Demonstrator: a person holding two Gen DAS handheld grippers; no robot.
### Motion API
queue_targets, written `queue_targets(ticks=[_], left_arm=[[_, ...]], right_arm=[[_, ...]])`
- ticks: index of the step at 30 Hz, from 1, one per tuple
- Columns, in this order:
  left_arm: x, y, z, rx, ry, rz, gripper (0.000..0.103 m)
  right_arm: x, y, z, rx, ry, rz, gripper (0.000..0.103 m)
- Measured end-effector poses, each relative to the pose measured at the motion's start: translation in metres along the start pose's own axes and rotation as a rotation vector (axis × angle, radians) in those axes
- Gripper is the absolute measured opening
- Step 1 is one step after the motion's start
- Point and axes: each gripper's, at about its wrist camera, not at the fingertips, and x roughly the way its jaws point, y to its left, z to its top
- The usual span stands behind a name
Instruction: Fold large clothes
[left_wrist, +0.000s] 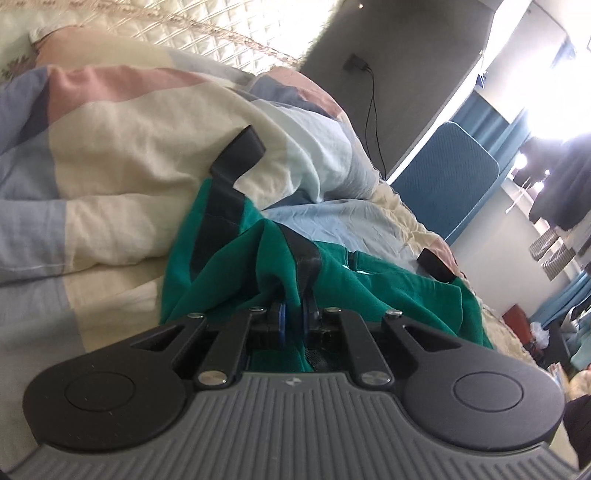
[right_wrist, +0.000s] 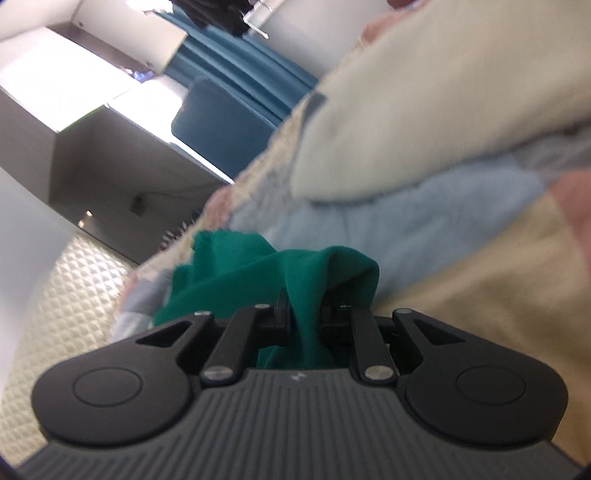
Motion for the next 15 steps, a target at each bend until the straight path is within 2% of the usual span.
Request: queue_targets(ticks=[5,7,8,9,11,12,13,15], left_arm=[[-0.015,-0.009,-0.001,0.029,-0.024,0.014,0.013],[-0.023,-0.012,-0.003,0.027,-0.017,0.013,0.036],[-0.028,-0.014,-0.005,0.024,-0.003,-0.012,0.060],[-0.033,-0.015,-0.008,0.026,0.011,-0.037,0.071],[-0.050,-0.019,-0.014,0.035,0.004,-0.037,0.071],[-0.060,-0.022,-0.016,0.043,-0.006,-0.038,0.071],[-0.072,-0.024,-0.019,0.049,-0.019,-0.041,0.072],[-0.096,-0.029,-0.027,0.048,-0.038,-0.055,0.072]], right_arm=[[-0.008,0.001,0.001,0.030,-0.007,0.021,0.019],[-0.016,-0.001,0.001,0.081,0.002,0.047,0.021],[-0.020,-0.002,0.000,0.110,0.003,0.061,0.022],[-0.024,-0.004,0.000,0.142,0.003,0.074,0.025],[-0.030,-0.004,-0.003,0.183,0.002,0.103,0.046],[-0.035,-0.004,-0.004,0.195,-0.002,0.118,0.052],[-0.040,-0.001,-0.006,0.201,-0.006,0.129,0.062],[-0.050,0.006,-0.010,0.191,-0.015,0.128,0.067]])
